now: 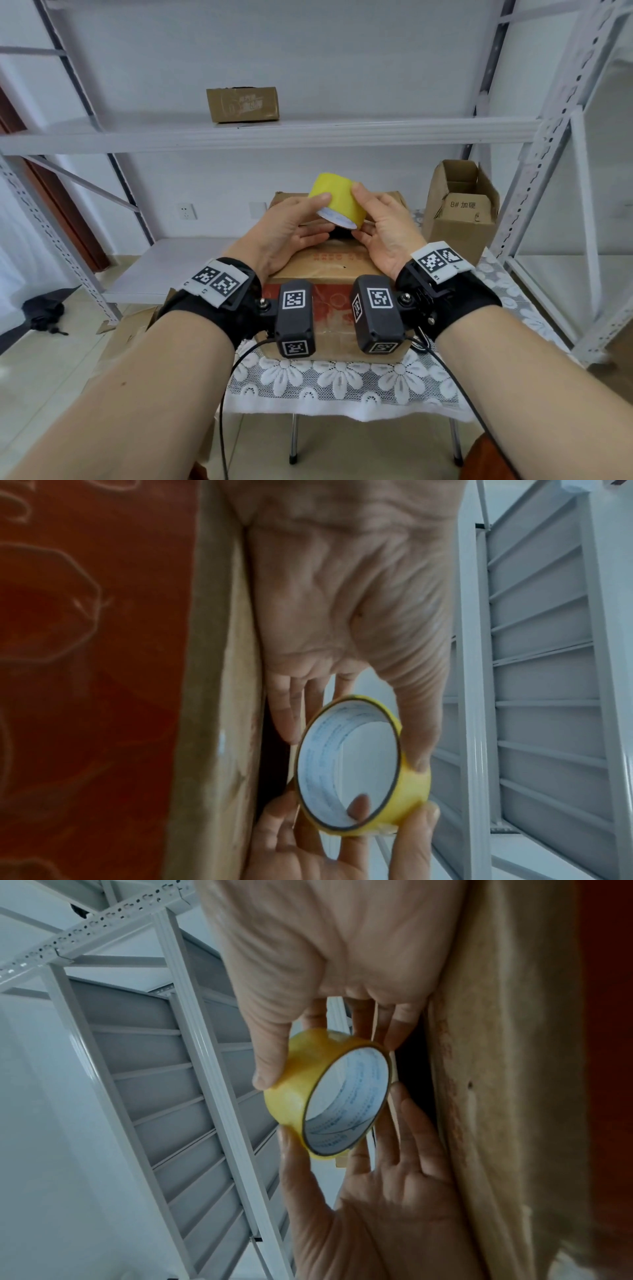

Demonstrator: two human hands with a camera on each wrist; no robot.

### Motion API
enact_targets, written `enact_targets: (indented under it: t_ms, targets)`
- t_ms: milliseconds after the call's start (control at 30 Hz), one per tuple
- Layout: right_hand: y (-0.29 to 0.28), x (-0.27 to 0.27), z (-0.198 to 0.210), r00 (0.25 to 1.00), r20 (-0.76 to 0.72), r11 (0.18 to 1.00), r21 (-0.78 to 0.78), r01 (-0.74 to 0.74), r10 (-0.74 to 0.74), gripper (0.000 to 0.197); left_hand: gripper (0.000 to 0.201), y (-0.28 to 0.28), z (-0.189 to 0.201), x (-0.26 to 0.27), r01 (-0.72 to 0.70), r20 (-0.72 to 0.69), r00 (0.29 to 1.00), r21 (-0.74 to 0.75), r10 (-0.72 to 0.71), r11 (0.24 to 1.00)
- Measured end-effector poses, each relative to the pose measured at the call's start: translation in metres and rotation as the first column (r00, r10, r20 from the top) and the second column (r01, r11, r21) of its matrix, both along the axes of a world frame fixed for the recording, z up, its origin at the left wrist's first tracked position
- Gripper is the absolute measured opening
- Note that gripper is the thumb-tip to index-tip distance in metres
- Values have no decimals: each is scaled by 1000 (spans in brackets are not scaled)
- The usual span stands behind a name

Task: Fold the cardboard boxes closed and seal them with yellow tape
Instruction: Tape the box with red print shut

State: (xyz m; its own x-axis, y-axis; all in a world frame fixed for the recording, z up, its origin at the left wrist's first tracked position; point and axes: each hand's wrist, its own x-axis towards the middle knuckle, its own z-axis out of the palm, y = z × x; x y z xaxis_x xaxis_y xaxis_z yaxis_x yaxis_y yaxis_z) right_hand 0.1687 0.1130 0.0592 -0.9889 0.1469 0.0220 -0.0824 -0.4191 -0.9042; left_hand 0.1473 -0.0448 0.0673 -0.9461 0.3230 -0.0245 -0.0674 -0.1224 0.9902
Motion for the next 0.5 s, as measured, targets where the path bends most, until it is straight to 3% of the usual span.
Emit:
enact_targets:
  t_ms: [67,167,233,367,500]
  targets:
    - [-1,0,-1,1000,-21,999,45,24,-23,22,59,1,-1,2,24,-53,998,-61,-27,998]
    - [-4,1,-2,999,-49,982,185,27,-18,42,52,4,1,3,101,-135,982,-213,-132,972]
    - [-6,0,-3,998,-66,970,242,19,-3,36,47,8,0,4,88,-187,971,-299,-149,950]
    - [-4,1,-2,999,-53,977,212,16,-5,21,45,16,-1,2,-48,-227,974,-303,-23,952]
    - [0,0,-1,1000,-26,991,131,-3,6,16,45,11,1,5,43,-141,987,-243,-79,969]
